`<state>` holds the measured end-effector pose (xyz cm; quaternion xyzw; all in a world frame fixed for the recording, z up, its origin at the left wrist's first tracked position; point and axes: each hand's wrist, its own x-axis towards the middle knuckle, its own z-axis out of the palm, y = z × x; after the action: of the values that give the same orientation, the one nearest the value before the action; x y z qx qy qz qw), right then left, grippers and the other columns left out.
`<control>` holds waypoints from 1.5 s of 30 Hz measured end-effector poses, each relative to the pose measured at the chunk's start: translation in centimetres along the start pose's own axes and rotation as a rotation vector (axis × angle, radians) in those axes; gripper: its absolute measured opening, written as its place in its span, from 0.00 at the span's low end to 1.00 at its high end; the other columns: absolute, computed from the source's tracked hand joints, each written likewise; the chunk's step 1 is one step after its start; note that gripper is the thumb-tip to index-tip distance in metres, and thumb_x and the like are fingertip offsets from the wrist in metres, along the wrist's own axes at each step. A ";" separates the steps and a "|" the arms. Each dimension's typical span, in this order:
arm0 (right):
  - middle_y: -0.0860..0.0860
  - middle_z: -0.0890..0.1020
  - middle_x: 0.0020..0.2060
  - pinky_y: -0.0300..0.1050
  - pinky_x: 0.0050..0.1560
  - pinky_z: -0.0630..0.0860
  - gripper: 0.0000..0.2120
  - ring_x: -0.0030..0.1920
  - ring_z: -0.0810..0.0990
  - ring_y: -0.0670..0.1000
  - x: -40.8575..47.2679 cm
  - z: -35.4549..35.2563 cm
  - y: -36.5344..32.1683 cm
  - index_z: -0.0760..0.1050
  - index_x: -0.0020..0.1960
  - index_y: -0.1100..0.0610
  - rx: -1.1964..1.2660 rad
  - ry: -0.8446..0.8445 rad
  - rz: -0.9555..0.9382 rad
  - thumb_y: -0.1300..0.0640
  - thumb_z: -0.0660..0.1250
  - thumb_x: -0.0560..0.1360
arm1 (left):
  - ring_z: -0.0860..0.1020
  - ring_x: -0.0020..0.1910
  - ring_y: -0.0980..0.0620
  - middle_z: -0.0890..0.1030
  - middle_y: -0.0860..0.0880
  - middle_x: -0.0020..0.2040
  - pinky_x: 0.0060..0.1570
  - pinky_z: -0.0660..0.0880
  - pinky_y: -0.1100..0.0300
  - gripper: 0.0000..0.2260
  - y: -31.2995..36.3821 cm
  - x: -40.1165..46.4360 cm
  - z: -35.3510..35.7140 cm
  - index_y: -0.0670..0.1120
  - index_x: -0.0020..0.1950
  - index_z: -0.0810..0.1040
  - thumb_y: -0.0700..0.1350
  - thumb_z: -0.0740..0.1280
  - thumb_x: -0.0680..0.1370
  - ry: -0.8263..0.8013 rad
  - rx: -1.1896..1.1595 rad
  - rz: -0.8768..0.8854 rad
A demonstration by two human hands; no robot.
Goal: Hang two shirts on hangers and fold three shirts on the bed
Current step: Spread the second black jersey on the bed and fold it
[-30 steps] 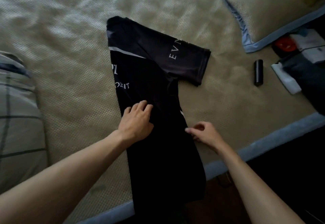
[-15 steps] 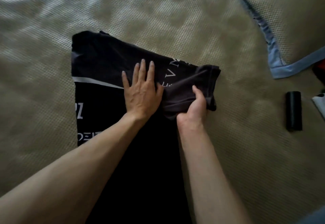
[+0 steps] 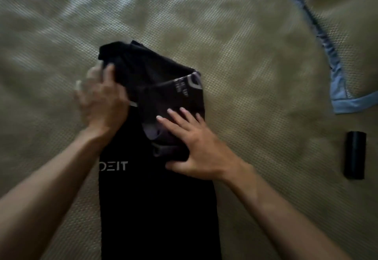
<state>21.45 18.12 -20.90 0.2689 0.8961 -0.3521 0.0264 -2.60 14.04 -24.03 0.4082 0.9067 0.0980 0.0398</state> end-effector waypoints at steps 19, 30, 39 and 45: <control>0.58 0.85 0.49 0.52 0.62 0.79 0.15 0.49 0.84 0.56 12.9 -9.0 2.1 0.78 0.62 0.66 1.073 0.415 0.581 0.67 0.71 0.75 | 0.86 0.46 0.56 0.87 0.53 0.44 0.51 0.81 0.59 0.10 -0.9 11.7 -8.5 0.49 0.51 0.82 0.34 0.71 0.78 -0.342 -1.347 -0.267; 0.32 0.80 0.35 0.28 0.39 0.74 0.08 0.38 0.77 0.31 -2.6 -12.1 -6.1 0.85 0.48 0.54 0.560 0.275 0.097 0.60 0.77 0.70 | 0.82 0.42 0.53 0.81 0.54 0.42 0.44 0.79 0.57 0.02 -5.8 -6.3 -19.8 0.53 0.48 0.80 0.47 0.72 0.77 -0.400 -0.766 0.736; 0.42 0.76 0.68 0.38 0.70 0.69 0.21 0.70 0.72 0.44 -15.3 -1.1 -5.8 0.74 0.69 0.46 -0.125 -0.454 0.163 0.52 0.70 0.76 | 0.81 0.35 0.62 0.82 0.61 0.45 0.29 0.76 0.66 0.11 -12.1 -23.8 -12.2 0.61 0.57 0.77 0.53 0.66 0.75 -0.949 -0.159 0.963; 0.57 0.75 0.68 0.54 0.72 0.68 0.29 0.69 0.73 0.58 -4.7 -0.1 -4.5 0.69 0.72 0.61 -0.188 0.094 0.264 0.51 0.70 0.75 | 0.72 0.71 0.46 0.71 0.48 0.75 0.70 0.70 0.48 0.29 -8.7 -11.6 -7.8 0.50 0.76 0.67 0.52 0.71 0.77 -0.538 -0.108 0.512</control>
<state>23.25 13.26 -16.98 0.3968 0.8822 -0.2474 0.0557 -2.43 -1.36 -18.33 0.6301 0.7260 0.0419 0.2724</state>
